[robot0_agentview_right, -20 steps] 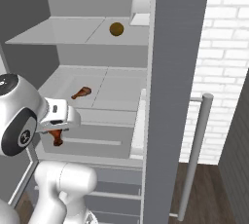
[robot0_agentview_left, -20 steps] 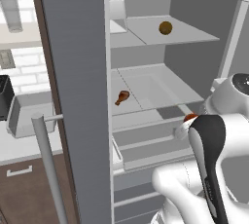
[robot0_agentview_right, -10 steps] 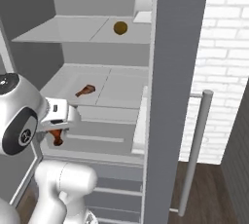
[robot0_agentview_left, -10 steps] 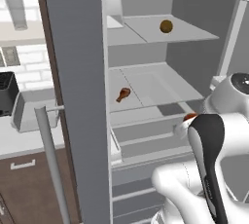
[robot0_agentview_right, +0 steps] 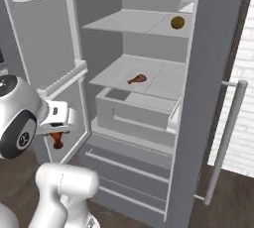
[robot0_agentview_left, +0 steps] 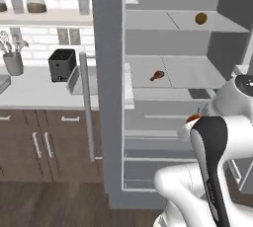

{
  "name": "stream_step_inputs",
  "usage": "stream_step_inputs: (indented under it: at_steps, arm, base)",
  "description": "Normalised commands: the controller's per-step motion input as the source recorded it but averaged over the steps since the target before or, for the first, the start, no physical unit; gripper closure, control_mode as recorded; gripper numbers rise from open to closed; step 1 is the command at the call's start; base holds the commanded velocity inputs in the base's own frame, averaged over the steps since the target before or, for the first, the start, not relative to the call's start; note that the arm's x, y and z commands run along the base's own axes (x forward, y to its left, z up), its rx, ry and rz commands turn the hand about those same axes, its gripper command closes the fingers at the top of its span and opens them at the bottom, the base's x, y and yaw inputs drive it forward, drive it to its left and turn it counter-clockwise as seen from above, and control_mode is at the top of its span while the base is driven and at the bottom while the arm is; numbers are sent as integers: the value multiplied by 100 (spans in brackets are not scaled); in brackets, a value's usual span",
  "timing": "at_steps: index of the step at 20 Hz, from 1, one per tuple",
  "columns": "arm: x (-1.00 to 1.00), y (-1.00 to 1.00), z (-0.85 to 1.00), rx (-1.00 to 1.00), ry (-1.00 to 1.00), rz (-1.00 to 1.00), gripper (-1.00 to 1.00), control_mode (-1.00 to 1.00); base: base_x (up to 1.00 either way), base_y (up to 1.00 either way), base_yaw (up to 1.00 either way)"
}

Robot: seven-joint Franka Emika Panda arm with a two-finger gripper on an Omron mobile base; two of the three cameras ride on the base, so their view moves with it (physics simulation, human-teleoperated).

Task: Place one avocado and one chicken drumstick in each tupperware on the nearby counter, to pack two identical lunches.

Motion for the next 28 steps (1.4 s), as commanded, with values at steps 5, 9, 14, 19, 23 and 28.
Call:
stream_step_inputs:
  at_steps: [5,9,14,19,23,28]
  arm:
    - [0,0,0,0,0,0,100,100]
    - [0,0,0,0,0,0,100,100]
    - [0,0,0,0,0,0,100,100]
    - [0,0,0,0,0,0,100,100]
    - [0,0,0,0,0,0,100,100]
    - [0,0,0,0,0,0,100,100]
  base:
    - [-56,0,85]
    - [-24,8,85]
    - [-7,12,70]
    - [0,55,37]
    - [38,47,20]
    - [91,18,25]
